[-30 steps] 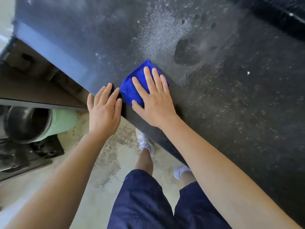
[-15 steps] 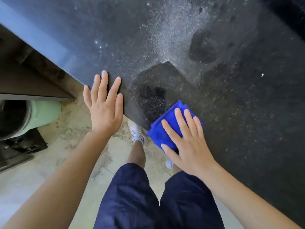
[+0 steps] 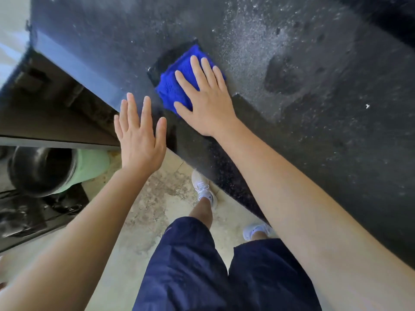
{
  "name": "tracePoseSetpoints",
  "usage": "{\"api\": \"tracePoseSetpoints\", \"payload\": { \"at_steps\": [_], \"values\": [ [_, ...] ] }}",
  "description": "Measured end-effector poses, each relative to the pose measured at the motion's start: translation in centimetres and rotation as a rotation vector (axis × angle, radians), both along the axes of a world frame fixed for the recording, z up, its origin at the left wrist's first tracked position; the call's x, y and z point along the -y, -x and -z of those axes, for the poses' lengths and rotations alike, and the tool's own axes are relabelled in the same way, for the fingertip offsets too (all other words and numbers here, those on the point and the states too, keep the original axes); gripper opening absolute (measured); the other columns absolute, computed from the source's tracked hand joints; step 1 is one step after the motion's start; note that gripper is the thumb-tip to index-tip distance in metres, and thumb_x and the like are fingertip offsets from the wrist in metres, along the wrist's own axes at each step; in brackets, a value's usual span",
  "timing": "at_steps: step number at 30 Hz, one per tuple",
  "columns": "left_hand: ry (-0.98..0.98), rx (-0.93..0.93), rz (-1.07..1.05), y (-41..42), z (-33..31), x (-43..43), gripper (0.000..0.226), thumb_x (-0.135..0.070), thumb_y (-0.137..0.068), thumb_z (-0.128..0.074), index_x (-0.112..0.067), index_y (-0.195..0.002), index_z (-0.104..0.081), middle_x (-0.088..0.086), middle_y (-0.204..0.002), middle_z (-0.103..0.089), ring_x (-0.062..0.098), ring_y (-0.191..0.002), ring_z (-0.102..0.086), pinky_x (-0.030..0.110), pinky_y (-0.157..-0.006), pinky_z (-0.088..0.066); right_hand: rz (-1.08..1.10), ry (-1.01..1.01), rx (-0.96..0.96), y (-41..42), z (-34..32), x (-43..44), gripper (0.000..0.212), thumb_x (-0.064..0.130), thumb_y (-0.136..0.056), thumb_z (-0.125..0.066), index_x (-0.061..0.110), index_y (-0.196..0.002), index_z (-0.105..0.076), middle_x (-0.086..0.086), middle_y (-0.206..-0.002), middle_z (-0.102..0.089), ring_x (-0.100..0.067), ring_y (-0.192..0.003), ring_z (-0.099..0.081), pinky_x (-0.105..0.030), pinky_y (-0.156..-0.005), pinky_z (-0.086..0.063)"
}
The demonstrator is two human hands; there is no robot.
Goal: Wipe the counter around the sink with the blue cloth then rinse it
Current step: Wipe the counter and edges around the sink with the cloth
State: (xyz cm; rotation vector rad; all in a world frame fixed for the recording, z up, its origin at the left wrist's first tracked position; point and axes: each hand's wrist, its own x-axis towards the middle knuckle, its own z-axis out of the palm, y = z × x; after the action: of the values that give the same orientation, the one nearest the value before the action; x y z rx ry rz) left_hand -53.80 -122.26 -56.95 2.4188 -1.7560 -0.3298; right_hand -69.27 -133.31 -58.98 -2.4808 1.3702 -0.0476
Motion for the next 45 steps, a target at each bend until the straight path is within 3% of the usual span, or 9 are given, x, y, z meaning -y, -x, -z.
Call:
{"api": "tracePoseSetpoints", "payload": {
  "at_steps": [4, 10, 16, 20, 26, 30, 37, 40, 45],
  "values": [
    [0.009, -0.002, 0.103, 2.8, 0.4, 3.5, 0.062, -0.047, -0.105, -0.031, -0.015, -0.158, -0.022, 0.02, -0.166, -0.006, 0.038, -0.153, -0.004, 0.059, -0.122, -0.005, -0.015, -0.033, -0.009, 11.7, -0.5, -8.9, 0.066, 0.054, -0.102, -0.039, 0.023, -0.158, -0.028, -0.016, -0.167, -0.009, -0.034, -0.155, -0.005, -0.051, -0.124, -0.01],
    [-0.011, 0.016, 0.172, 6.2, 2.3, 9.5, 0.067, -0.054, -0.104, -0.025, -0.018, -0.159, -0.015, 0.016, -0.167, -0.003, 0.035, -0.154, 0.0, 0.058, -0.122, 0.001, 0.192, -0.131, -0.161, 25.2, -1.5, -16.6, 0.068, 0.059, -0.1, -0.038, 0.024, -0.157, -0.031, -0.013, -0.168, -0.003, -0.031, -0.156, 0.0, -0.052, -0.125, -0.007],
    [-0.018, 0.025, 0.146, 6.7, 2.7, 9.6, 0.064, -0.052, -0.105, -0.021, -0.016, -0.158, -0.021, 0.015, -0.167, -0.01, 0.032, -0.154, -0.005, 0.056, -0.123, -0.002, 0.254, -0.088, -0.109, 21.6, -0.8, -11.4, 0.069, 0.059, -0.1, -0.037, 0.026, -0.159, -0.025, -0.014, -0.168, -0.003, -0.032, -0.155, 0.004, -0.049, -0.125, 0.002],
    [-0.027, 0.036, 0.149, 6.6, 2.7, 9.8, 0.063, -0.051, -0.105, -0.023, -0.017, -0.158, -0.022, 0.015, -0.167, -0.009, 0.032, -0.154, -0.005, 0.056, -0.123, -0.001, 0.34, -0.016, -0.087, 17.6, 0.3, 0.8, 0.07, 0.062, -0.1, -0.034, 0.028, -0.16, -0.021, -0.017, -0.168, -0.002, -0.036, -0.154, 0.0, -0.05, -0.124, 0.001],
    [-0.019, 0.027, 0.138, 6.6, 2.8, 9.9, 0.062, -0.051, -0.105, -0.024, -0.018, -0.158, -0.022, 0.012, -0.167, -0.008, 0.03, -0.154, -0.004, 0.054, -0.123, 0.0, 0.535, -0.094, -0.135, 16.3, 0.1, 15.9, 0.073, 0.064, -0.099, -0.026, 0.029, -0.161, -0.01, -0.016, -0.168, 0.005, -0.037, -0.154, 0.005, -0.052, -0.124, 0.001],
    [-0.025, 0.035, 0.138, 6.4, 3.0, 9.7, 0.062, -0.05, -0.105, -0.024, -0.018, -0.158, -0.022, 0.012, -0.167, -0.008, 0.031, -0.154, -0.004, 0.056, -0.123, -0.002, 0.595, -0.042, -0.092, 14.1, 0.6, 10.0, 0.072, 0.061, -0.1, -0.027, 0.025, -0.161, -0.014, -0.019, -0.167, 0.002, -0.037, -0.154, 0.003, -0.052, -0.124, 0.0],
    [-0.03, 0.039, 0.165, 6.4, 3.1, 10.0, 0.064, -0.049, -0.104, -0.03, -0.014, -0.158, -0.021, 0.017, -0.166, -0.008, 0.035, -0.153, -0.006, 0.06, -0.122, -0.004, 0.335, -0.067, -0.098, 18.8, -0.3, -8.5, 0.068, 0.06, -0.099, -0.04, 0.025, -0.157, -0.031, -0.014, -0.168, -0.008, -0.034, -0.155, -0.004, -0.052, -0.125, -0.007],
    [-0.024, 0.04, 0.171, 6.4, 3.1, 10.1, 0.068, -0.051, -0.103, -0.035, -0.012, -0.157, -0.021, 0.02, -0.165, -0.01, 0.037, -0.152, -0.008, 0.061, -0.121, -0.005, 0.381, -0.048, -0.13, 22.7, -0.3, -6.0, 0.07, 0.062, -0.099, -0.037, 0.023, -0.157, -0.032, -0.014, -0.168, -0.008, -0.035, -0.155, -0.006, -0.051, -0.124, -0.006],
    [-0.044, 0.051, 0.177, 6.4, 3.2, 10.1, 0.073, -0.056, -0.101, -0.034, -0.013, -0.158, -0.019, 0.019, -0.166, -0.008, 0.036, -0.153, -0.004, 0.061, -0.121, -0.004, 0.776, -0.055, -0.169, 25.0, -0.2, 8.6, 0.073, 0.065, -0.1, -0.027, 0.029, -0.161, -0.01, -0.014, -0.168, 0.005, -0.034, -0.155, 0.005, -0.051, -0.125, 0.0]
  ]
}}
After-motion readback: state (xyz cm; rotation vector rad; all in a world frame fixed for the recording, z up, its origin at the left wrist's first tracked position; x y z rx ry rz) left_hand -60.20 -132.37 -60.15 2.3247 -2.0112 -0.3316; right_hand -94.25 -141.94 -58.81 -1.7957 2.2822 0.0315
